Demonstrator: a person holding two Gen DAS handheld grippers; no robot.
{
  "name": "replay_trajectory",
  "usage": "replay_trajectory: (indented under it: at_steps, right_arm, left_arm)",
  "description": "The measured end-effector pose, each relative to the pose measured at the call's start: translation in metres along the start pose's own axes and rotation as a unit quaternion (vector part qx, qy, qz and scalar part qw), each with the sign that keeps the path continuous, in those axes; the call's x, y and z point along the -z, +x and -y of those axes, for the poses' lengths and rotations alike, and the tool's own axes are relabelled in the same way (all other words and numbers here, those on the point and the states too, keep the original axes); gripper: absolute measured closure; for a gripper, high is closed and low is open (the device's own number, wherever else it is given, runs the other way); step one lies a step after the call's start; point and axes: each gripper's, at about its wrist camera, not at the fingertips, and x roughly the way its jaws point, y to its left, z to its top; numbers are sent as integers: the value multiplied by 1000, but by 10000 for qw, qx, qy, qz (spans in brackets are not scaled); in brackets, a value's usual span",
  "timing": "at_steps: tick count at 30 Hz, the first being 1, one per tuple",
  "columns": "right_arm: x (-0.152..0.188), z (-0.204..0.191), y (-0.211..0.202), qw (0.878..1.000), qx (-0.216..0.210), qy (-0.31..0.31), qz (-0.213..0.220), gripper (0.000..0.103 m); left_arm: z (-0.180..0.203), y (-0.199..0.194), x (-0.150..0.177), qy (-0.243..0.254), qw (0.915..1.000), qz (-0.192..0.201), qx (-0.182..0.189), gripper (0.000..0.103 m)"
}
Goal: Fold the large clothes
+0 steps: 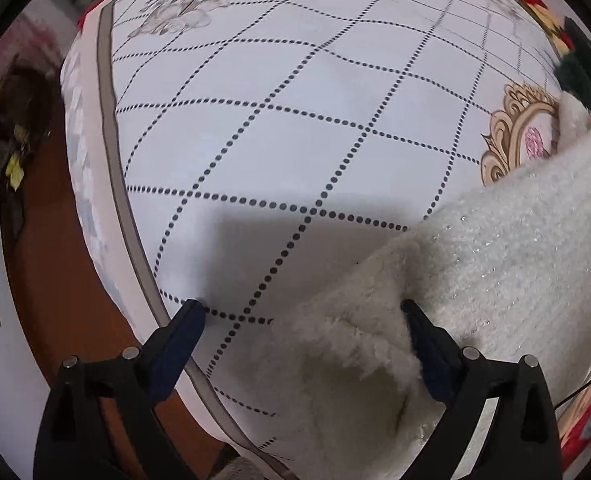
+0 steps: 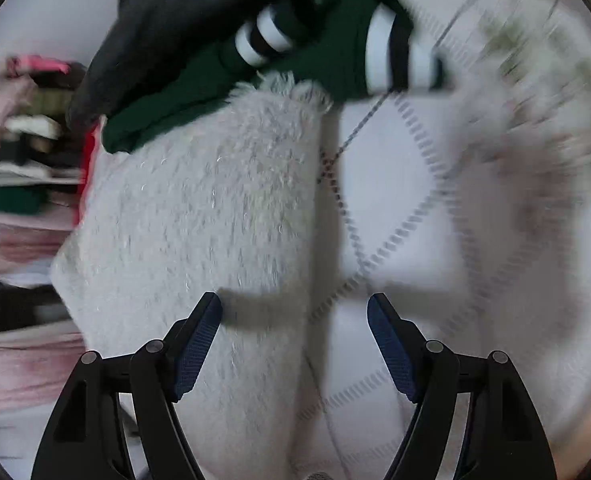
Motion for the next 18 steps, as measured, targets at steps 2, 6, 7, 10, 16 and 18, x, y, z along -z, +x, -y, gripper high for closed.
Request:
replay_trajectory:
  at_steps: [2,6,7,10,16,18]
  right_arm:
    - [-10,8,13,9983,-566,133,-22,25]
    - [-20,-7,36,9927,-1187,-194,-50,32]
    - [-21,-13,38,9929,-1150,-307,-64,51]
    - [-16,-15,36,9936,-1118,-79,104,80]
    - [46,39,-38,9804,-1043,1280,1078,86]
    - [91,77,-76,9698,-774,1847,1390,86]
  left_arm:
    - [2,-1,-1,112,9999,40,-102,4]
    - [6,-1,-7,294,9993,101,-205,4]
    - [6,0,-10,336,9991,124,-235,4]
    - [11,0,-17,464,9981,194,-351,4]
    - [39,-7,-47,942,9936,432,-456,4]
    - [57,-13,-61,1250,9892,620,-456,4]
